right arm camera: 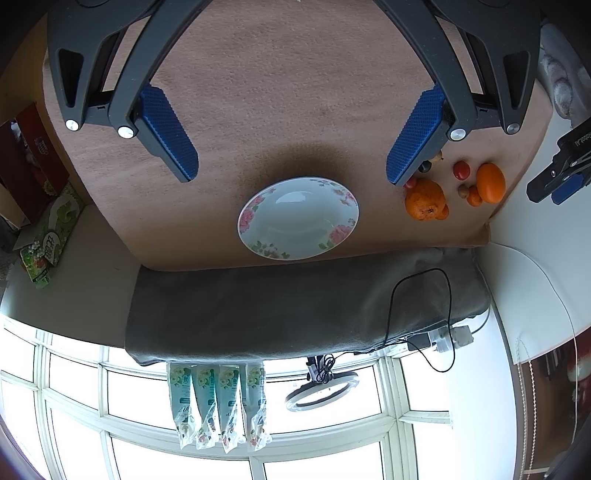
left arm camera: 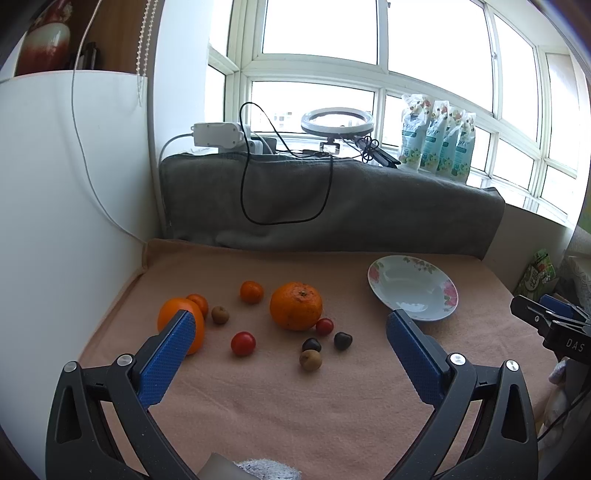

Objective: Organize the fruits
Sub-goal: 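Move the right tool toward the large orange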

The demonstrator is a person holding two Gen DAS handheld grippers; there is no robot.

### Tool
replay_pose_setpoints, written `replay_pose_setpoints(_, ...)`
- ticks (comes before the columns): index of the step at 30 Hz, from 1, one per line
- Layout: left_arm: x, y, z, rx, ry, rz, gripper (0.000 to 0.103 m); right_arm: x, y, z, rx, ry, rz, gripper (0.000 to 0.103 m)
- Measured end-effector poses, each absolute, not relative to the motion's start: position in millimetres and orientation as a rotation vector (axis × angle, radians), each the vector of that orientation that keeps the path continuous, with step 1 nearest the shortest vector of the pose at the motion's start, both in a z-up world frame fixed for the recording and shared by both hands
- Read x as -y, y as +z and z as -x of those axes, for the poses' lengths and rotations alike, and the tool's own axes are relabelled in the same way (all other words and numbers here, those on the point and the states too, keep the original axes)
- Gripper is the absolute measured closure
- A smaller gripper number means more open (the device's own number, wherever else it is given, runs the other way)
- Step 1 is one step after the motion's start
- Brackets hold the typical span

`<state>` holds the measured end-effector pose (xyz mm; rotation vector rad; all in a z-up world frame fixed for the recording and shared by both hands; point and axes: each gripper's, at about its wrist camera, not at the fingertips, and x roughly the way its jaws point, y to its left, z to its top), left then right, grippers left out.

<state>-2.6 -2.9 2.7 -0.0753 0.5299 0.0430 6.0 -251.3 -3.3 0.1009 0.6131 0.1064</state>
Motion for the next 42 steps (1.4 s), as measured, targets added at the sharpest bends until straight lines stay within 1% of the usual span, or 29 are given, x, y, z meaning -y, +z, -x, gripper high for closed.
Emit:
replay_pose_setpoints(16,-18.5,-13.3,-11.6,-0.569,0.073,0.126,0.0,237.7,-7.3,-28.2,-0.626,0.175,-0.092,0.0)
replay_pose_setpoints(20,-26.4,-23.8,-18.9,-0.604,0.051,0.163,0.001,228.7,-8.5,-41.0,-0.643,0.243,-0.099,0.0)
replay_pose_setpoints(30,-37.3,-52.5,-41.1,-0.698,-0.022,0.276,0.001,197.6,-21.7,-92.8,-0.754,0.437,-0.127,0.0)
replay_pose_setpoints(34,-39.8,-61.7,-53.3,-0.723,-0.055,0.309,0.008,182.8,-29.3,-115.3,-0.807,0.507,-0.161,0.0)
replay_pose_setpoints(36,-41.7,-67.6,-61.0,-0.741,-0.074,0.333,0.014,174.2,-34.0,-126.2,-0.834,0.532,-0.178,0.001)
replay_pose_setpoints(37,-42.3,-70.0,-64.3,-0.747,-0.083,0.343,0.016,169.6,-36.6,-131.2,-0.846,0.542,-0.182,0.002)
replay_pose_setpoints(39,-42.3,-74.3,-70.7,-0.758,-0.097,0.355,0.016,159.7,-41.1,-140.2,-0.873,0.57,-0.188,0.01)
replay_pose_setpoints(40,-42.4,-76.4,-73.8,-0.761,-0.105,0.361,0.017,154.5,-43.4,-144.9,-0.887,0.589,-0.193,0.011)
replay_pose_setpoints(42,-43.0,-79.5,-80.8,-0.772,-0.122,0.376,0.023,145.3,-47.6,-153.8,-0.908,0.618,-0.209,0.013)
